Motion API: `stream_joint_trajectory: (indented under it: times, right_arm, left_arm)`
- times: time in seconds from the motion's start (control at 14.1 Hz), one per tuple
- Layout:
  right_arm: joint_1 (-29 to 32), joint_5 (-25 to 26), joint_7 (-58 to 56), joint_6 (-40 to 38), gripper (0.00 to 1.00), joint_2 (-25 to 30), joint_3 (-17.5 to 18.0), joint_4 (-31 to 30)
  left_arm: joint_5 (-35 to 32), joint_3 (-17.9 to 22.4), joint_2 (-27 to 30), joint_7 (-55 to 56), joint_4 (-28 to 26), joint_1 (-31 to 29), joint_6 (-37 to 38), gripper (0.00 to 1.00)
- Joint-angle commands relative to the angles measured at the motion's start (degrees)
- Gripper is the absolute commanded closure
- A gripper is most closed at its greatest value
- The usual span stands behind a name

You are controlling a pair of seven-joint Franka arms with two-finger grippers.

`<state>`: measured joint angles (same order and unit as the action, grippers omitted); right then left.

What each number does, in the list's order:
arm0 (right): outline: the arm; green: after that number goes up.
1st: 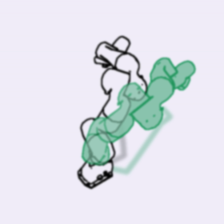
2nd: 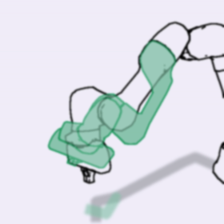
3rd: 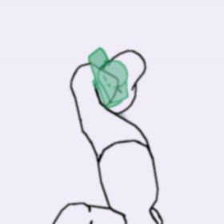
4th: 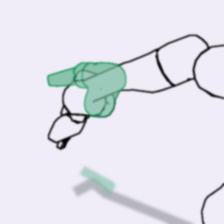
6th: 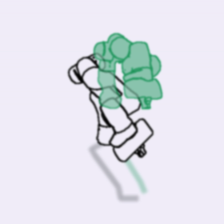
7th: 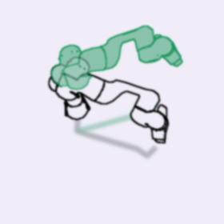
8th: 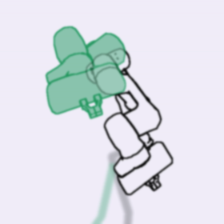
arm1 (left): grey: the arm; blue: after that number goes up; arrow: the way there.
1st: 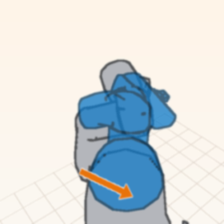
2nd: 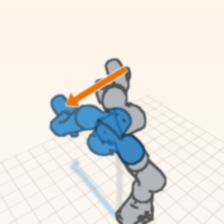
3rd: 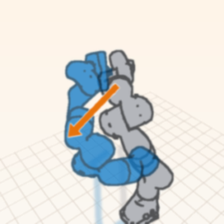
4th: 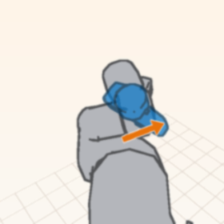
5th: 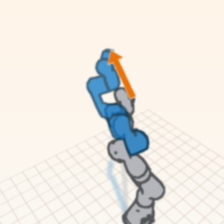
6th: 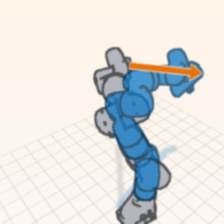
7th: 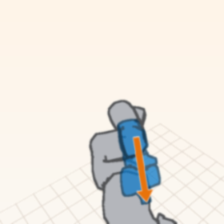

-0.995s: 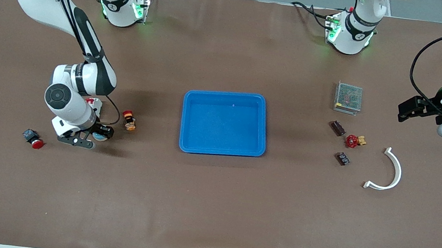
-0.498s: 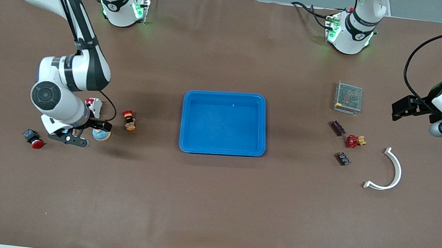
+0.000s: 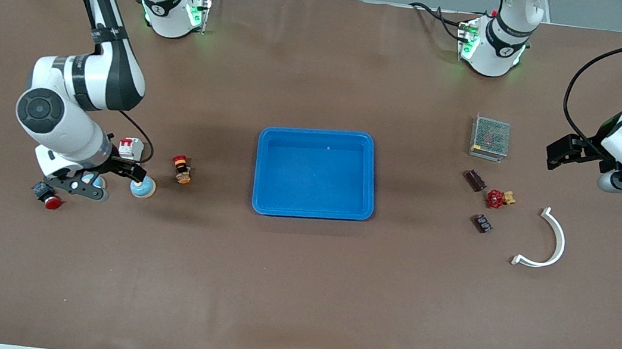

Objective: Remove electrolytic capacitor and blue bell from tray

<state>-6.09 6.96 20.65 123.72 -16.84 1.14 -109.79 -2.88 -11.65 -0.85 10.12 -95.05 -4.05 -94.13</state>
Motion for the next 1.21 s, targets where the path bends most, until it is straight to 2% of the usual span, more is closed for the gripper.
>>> stream_joint_trajectory:
  times: [0.0, 0.21, 0.57, 0.85, 1.14]
  right_arm:
    - [1.6, -0.54, -4.99, -5.83, 0.0, 3.65, 0.18, 2.11]
    - [1.52, -0.54, -6.41, -17.68, 0.0, 6.37, 0.18, 9.65]
    - [3.36, -0.63, -12.21, -29.92, 0.0, 8.48, -0.08, 20.74]
    - [6.26, -0.8, -12.83, -34.15, 0.0, 13.93, -0.08, 22.25]
    - [10.73, -3.34, -15.71, -38.45, 0.0, 17.8, 0.18, 22.77]
  left_arm:
    - [0.33, -0.04, -0.2, -0.01, -0.66, -0.08, 0.27, 0.0]
    - [0.33, -0.04, -0.73, 0.08, -0.49, 0.09, 0.27, 0.0]
    - [0.33, -0.04, -0.91, 0.25, -0.49, 0.27, 0.27, 0.0]
    - [0.42, -0.04, -1.78, 0.34, 0.12, 0.36, -0.7, 0.0]
    - [0.33, -0.04, -2.22, -0.63, 1.0, 0.44, -1.93, 0.0]
